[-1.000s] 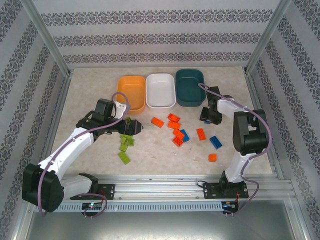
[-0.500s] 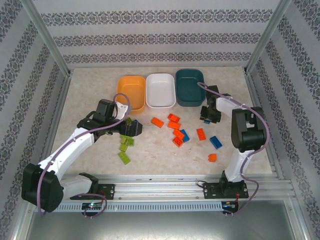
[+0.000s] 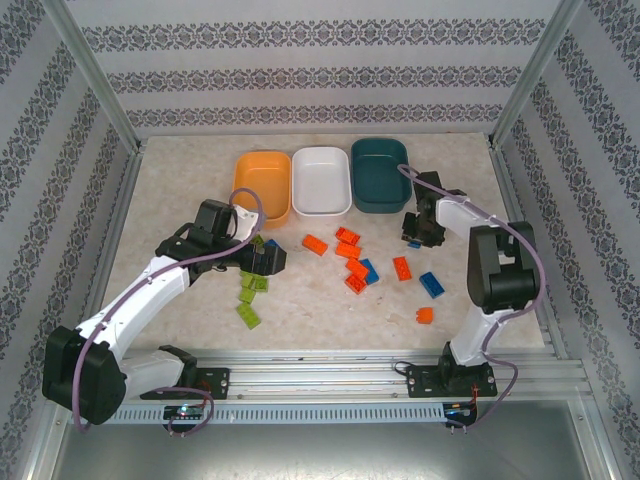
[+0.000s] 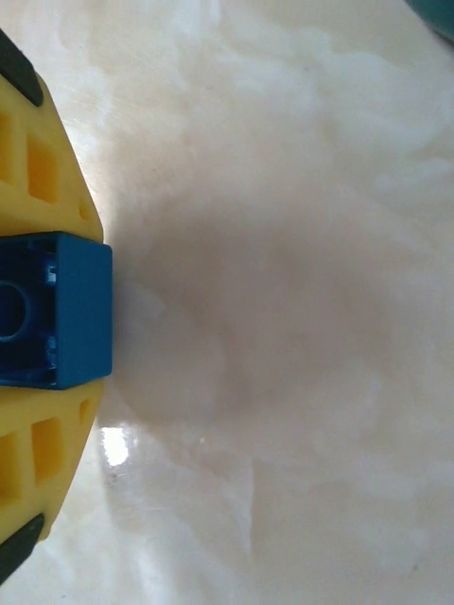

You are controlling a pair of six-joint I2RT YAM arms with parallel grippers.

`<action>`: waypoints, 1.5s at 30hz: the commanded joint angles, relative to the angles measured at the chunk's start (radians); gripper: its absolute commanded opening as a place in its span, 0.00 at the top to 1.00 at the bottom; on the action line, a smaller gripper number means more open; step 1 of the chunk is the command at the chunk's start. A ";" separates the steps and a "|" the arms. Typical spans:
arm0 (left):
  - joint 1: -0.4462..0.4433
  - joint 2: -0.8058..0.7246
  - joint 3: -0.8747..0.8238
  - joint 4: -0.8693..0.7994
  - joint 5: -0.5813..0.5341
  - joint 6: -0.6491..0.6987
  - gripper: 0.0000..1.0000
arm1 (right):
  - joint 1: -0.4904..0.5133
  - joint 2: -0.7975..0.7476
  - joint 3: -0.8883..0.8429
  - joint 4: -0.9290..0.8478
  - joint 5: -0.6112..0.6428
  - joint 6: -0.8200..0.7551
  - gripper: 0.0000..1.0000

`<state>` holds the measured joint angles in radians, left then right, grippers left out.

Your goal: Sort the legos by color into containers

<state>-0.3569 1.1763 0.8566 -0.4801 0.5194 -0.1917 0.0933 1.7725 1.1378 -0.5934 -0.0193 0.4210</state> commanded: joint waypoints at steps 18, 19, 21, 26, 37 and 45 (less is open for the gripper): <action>-0.019 -0.065 -0.013 -0.015 -0.027 0.015 0.00 | 0.049 -0.253 0.109 -0.042 -0.202 0.120 0.74; -0.020 -0.068 -0.014 -0.012 -0.028 0.015 0.00 | 0.064 -0.239 0.119 -0.028 -0.220 0.132 0.74; -0.019 -0.066 -0.013 -0.011 -0.028 0.015 0.00 | 0.104 -0.204 0.161 -0.013 -0.249 0.155 0.74; -0.020 -0.065 -0.012 -0.017 -0.033 0.019 0.00 | 0.217 -0.058 0.329 0.021 -0.287 0.199 0.74; -0.029 -0.083 -0.017 -0.026 -0.105 0.049 0.00 | 0.350 0.424 0.862 -0.144 -0.269 0.188 0.75; -0.028 -0.102 -0.021 -0.025 -0.140 0.051 0.00 | 0.382 0.639 1.092 -0.236 -0.238 0.181 0.74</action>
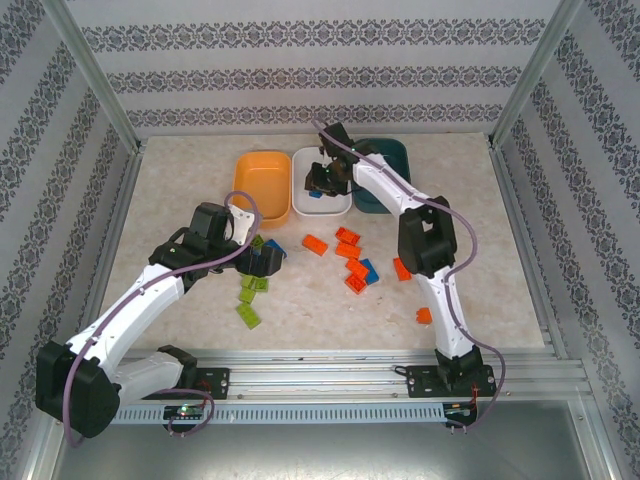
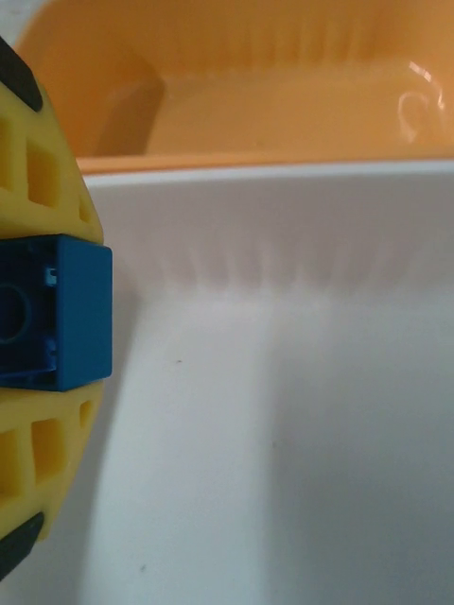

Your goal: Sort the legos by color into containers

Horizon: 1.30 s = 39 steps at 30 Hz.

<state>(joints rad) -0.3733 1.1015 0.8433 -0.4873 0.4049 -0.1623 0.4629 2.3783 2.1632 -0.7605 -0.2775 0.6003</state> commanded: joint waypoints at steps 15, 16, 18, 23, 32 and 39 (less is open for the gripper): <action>-0.012 -0.023 -0.007 -0.020 -0.029 0.023 0.00 | 0.019 0.049 0.175 -0.121 0.067 -0.030 0.52; -0.012 -0.022 -0.007 -0.020 -0.029 0.023 0.00 | 0.019 0.026 0.170 -0.122 0.072 -0.035 0.51; -0.012 -0.023 -0.006 -0.022 -0.030 0.024 0.00 | 0.017 -0.019 0.161 -0.134 0.079 -0.043 0.49; -0.013 -0.033 -0.008 -0.021 -0.018 0.024 0.00 | 0.016 -0.224 0.014 -0.151 0.148 -0.101 0.43; -0.028 -0.039 -0.018 0.005 0.050 0.024 0.00 | -0.015 -0.688 -0.649 -0.111 0.189 -0.161 0.30; -0.095 0.004 -0.022 0.009 0.140 0.047 0.00 | -0.022 -0.923 -1.066 -0.107 0.294 -0.092 0.27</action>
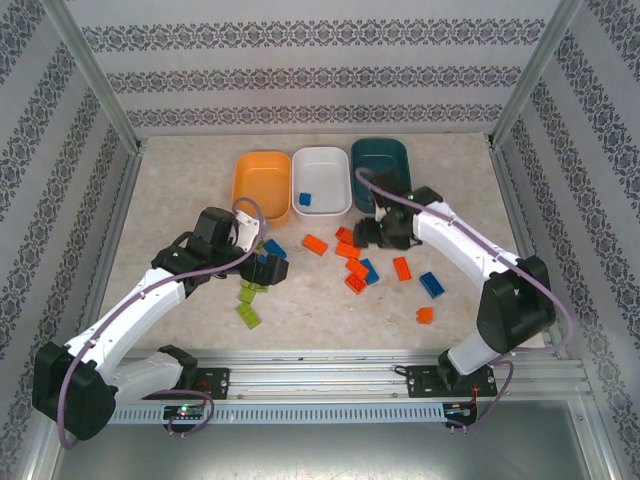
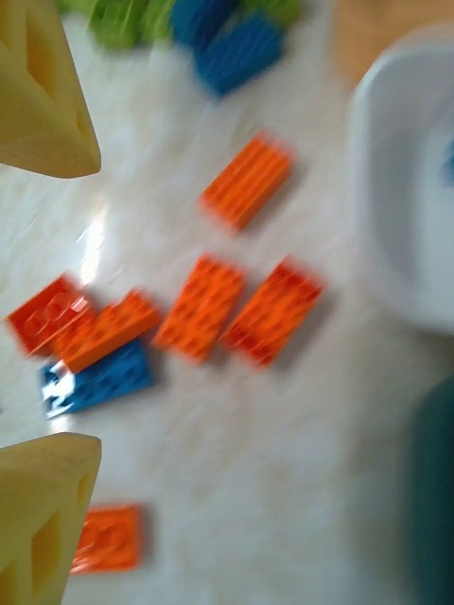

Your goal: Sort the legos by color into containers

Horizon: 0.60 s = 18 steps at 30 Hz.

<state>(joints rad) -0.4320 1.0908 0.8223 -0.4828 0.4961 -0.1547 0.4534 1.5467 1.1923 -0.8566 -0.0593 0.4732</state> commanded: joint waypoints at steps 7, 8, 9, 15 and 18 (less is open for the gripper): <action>-0.065 0.026 0.003 -0.011 0.024 0.049 0.00 | -0.117 -0.113 -0.256 0.073 0.047 0.018 0.29; -0.066 0.027 0.004 -0.013 0.023 0.049 0.00 | -0.138 -0.095 -0.258 0.084 0.032 0.010 0.30; -0.066 0.027 0.005 -0.014 0.022 0.049 0.00 | -0.151 -0.080 -0.260 0.092 0.027 0.006 0.32; -0.071 0.025 0.005 -0.020 0.008 0.049 0.00 | -0.180 0.026 -0.225 0.124 0.045 -0.027 0.35; -0.072 0.029 0.005 -0.022 0.004 0.049 0.00 | -0.204 0.068 -0.211 0.135 0.048 -0.040 0.35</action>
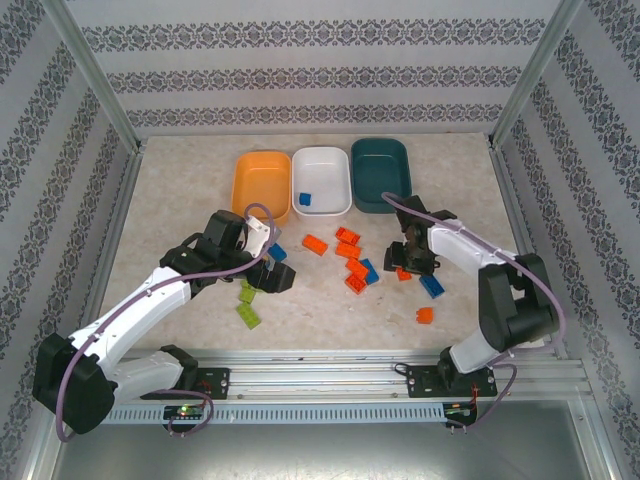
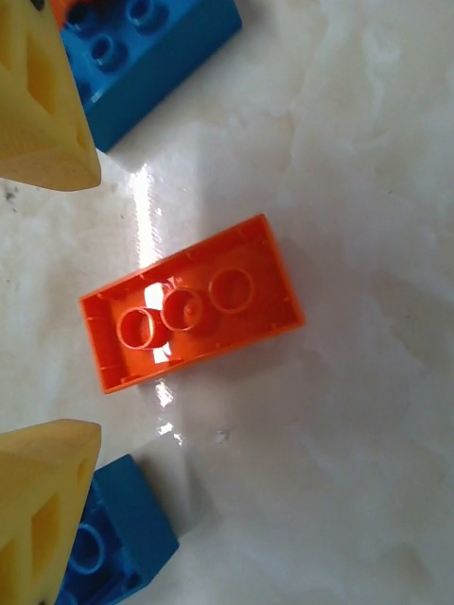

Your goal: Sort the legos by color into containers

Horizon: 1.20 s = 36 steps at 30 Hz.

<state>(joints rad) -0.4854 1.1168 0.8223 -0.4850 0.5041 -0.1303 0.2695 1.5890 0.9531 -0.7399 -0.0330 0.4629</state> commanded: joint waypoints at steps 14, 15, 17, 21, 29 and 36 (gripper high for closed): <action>-0.019 0.007 0.009 -0.032 -0.043 0.031 0.00 | -0.054 0.178 0.086 0.069 -0.033 -0.056 0.45; -0.020 0.007 0.012 -0.032 -0.043 0.031 0.00 | -0.055 0.183 0.091 0.067 -0.033 -0.056 0.48; -0.019 0.008 0.011 -0.033 -0.046 0.031 0.00 | -0.054 0.186 0.097 0.062 -0.032 -0.058 0.54; -0.020 0.009 0.011 -0.034 -0.051 0.031 0.00 | -0.054 0.190 0.101 0.061 -0.040 -0.060 0.64; -0.020 0.008 0.014 -0.035 -0.053 0.030 0.00 | -0.052 0.078 0.157 0.002 -0.068 -0.044 0.67; -0.021 0.005 0.014 -0.033 -0.050 0.031 0.00 | -0.040 0.010 0.446 -0.108 -0.080 -0.024 0.67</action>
<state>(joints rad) -0.4919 1.1187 0.8223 -0.4873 0.4591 -0.1223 0.2142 1.6344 1.2877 -0.8005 -0.0917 0.4194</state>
